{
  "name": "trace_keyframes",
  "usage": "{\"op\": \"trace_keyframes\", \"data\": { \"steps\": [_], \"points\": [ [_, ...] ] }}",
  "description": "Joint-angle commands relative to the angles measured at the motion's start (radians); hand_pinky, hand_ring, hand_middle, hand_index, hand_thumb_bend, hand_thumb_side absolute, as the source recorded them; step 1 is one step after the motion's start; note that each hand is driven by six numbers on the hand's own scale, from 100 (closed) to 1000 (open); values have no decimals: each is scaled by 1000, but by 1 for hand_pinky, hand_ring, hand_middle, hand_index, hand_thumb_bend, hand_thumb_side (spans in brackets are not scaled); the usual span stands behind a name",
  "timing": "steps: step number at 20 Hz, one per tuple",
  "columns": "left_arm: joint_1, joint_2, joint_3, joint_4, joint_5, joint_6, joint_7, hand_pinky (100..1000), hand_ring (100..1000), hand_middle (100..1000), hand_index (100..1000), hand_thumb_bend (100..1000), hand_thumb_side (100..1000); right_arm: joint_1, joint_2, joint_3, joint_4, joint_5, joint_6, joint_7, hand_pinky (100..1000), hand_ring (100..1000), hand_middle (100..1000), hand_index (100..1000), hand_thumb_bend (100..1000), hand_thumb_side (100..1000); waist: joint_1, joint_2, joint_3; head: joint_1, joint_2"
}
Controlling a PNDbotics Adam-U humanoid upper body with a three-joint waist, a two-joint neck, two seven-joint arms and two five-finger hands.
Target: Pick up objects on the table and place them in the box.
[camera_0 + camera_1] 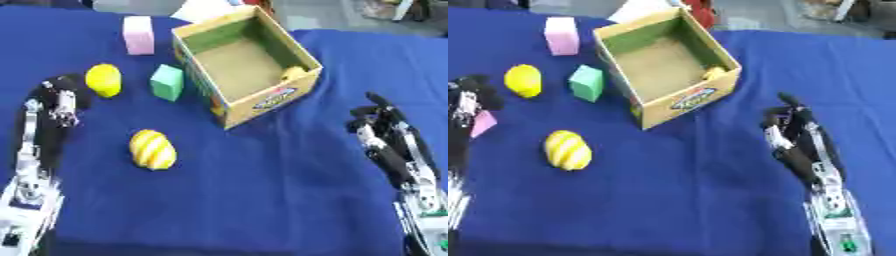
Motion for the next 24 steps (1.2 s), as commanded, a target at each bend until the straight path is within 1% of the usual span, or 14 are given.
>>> {"op": "trace_keyframes", "data": {
  "steps": [1, 4, 6, 8, 9, 12, 15, 16, 17, 19, 20, 21, 24],
  "points": [
    [-24, 70, 19, -29, -25, 8, 1, 598, 569, 549, 727, 100, 621, -3, -12, -6, -7, 4, 0, 0, 648, 619, 660, 926, 100, 428, 21, -33, 3, -5, 0],
    [-48, 160, 31, -40, -61, 27, -11, 605, 574, 555, 736, 100, 555, 1, -16, -8, -5, 4, 1, -2, 648, 619, 660, 926, 100, 429, 26, -37, 6, -10, 4],
    [-66, 243, 35, -48, -91, 43, -27, 612, 578, 561, 744, 100, 512, 4, -20, -9, -4, 5, 1, -2, 648, 619, 660, 926, 100, 431, 31, -39, 7, -12, 5],
    [-83, 320, 33, -53, -122, 60, -51, 618, 582, 567, 751, 100, 491, 6, -23, -9, -3, 6, 2, -2, 648, 619, 660, 926, 100, 432, 35, -41, 9, -15, 6],
    [-91, 360, 29, -53, -138, 67, -68, 628, 590, 578, 763, 100, 449, 7, -24, -8, -2, 7, 2, -2, 648, 619, 660, 926, 100, 433, 38, -43, 9, -16, 7],
    [-116, 470, 16, -38, -192, 87, -135, 657, 614, 606, 792, 100, 377, 10, -28, -8, -1, 8, 2, 0, 649, 619, 660, 926, 100, 433, 44, -45, 9, -19, 8],
    [-142, 565, -4, -10, -256, 99, -227, 693, 644, 639, 824, 100, 344, 13, -34, -9, 1, 9, 3, 0, 649, 619, 660, 926, 100, 432, 49, -47, 7, -20, 13],
    [-151, 590, -10, 1, -278, 100, -259, 695, 649, 647, 829, 100, 338, 14, -35, -9, 1, 9, 3, 0, 649, 619, 661, 926, 100, 433, 50, -47, 6, -21, 14],
    [-161, 615, -20, 17, -295, 105, -292, 716, 675, 679, 847, 100, 333, 14, -36, -8, 1, 9, 3, 1, 649, 619, 661, 926, 100, 433, 52, -48, 5, -22, 14],
    [-183, 658, -40, 51, -321, 113, -362, 735, 697, 708, 865, 100, 335, 15, -38, -8, 2, 10, 3, 2, 649, 620, 661, 926, 100, 433, 54, -49, 3, -23, 16],
    [-193, 676, -50, 68, -333, 116, -402, 746, 709, 726, 877, 122, 348, 16, -39, -7, 3, 10, 4, 3, 649, 619, 661, 926, 100, 433, 55, -50, 2, -23, 17],
    [-202, 691, -62, 86, -345, 117, -447, 763, 731, 751, 892, 167, 376, 16, -40, -7, 3, 11, 4, 3, 649, 619, 661, 926, 100, 434, 56, -50, 1, -24, 18],
    [-232, 719, -84, 141, -385, 122, -577, 785, 755, 781, 906, 242, 410, 19, -42, -7, 6, 11, 4, 4, 649, 619, 661, 926, 100, 435, 59, -52, 1, -26, 20]
  ]
}}
